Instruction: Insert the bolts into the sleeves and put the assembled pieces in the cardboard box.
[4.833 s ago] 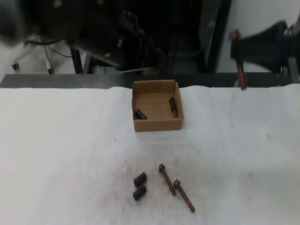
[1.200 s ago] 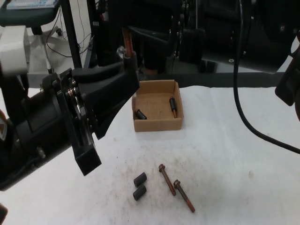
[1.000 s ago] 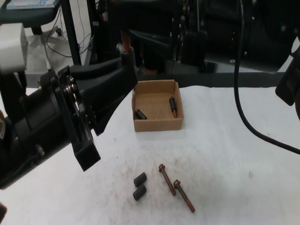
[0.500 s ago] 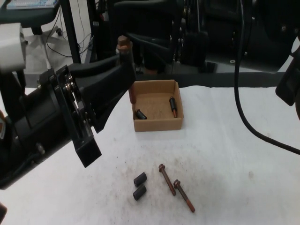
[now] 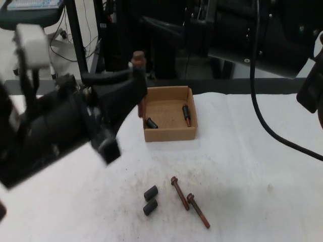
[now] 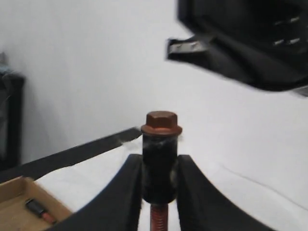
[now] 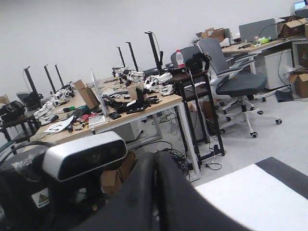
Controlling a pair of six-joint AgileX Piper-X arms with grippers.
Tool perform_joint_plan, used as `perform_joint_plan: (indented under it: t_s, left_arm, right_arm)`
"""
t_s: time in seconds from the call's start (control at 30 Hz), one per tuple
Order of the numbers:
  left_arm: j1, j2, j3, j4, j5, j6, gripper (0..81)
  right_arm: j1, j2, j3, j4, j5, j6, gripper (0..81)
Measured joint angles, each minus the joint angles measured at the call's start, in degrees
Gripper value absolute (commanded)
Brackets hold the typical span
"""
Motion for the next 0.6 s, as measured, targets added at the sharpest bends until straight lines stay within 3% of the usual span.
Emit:
perform_joint_plan:
  t_s: [0.1,0.23,0.33,0.6]
  left_arm:
    - [2.1,7.9,-9.7,15.4,-5.4,4.5,0.4]
    - [3.6,22.5,-23.0,28.0,-6.3,5.6,0.4]
    - [3.8,38.4,-39.3,37.3,-6.6,5.7,0.4]
    - [3.5,62.1,-65.7,50.7,-6.7,6.1,0.4]
  right_arm:
    - [-1.2,-0.1,0.0,-0.1,0.0,0.0,0.8]
    - [-3.1,-0.9,0.0,1.5,0.0,0.0,0.8]
    - [-5.7,-2.8,0.0,5.9,0.0,0.0,0.8]
    - [-16.1,-10.0,0.0,25.4,0.0,0.0,0.8]
